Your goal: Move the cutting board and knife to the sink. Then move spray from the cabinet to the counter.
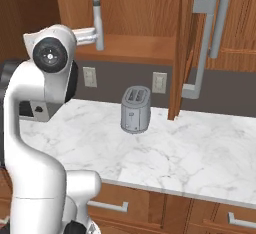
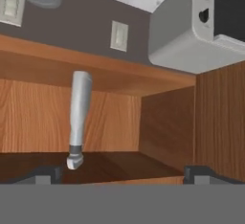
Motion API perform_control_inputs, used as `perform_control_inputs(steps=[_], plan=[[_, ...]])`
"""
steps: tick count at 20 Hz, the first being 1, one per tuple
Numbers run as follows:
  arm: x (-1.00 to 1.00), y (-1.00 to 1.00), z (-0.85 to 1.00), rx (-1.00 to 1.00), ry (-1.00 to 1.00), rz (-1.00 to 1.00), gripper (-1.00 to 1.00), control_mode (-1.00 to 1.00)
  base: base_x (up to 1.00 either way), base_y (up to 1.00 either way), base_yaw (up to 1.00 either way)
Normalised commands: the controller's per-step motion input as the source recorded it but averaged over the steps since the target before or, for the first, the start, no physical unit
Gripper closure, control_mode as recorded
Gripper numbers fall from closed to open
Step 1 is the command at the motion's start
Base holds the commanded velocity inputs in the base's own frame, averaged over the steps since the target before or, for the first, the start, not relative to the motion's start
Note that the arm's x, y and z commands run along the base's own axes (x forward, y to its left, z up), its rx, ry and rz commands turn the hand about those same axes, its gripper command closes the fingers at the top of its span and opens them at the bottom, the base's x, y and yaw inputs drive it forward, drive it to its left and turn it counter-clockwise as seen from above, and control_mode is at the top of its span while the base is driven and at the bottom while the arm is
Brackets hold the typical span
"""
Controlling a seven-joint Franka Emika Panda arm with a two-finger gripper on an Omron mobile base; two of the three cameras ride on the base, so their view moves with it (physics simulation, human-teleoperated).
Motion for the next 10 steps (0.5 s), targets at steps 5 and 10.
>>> perform_control_inputs(steps=[5, 10], plan=[[0.45, 0.00, 0.11, 0.04, 0.00, 0.02, -1.00, -1.00, 0.00, 0.00, 0.00], [0.42, -0.10, 0.17, 0.09, 0.00, 0.04, -1.00, -1.00, 0.00, 0.00, 0.00]])
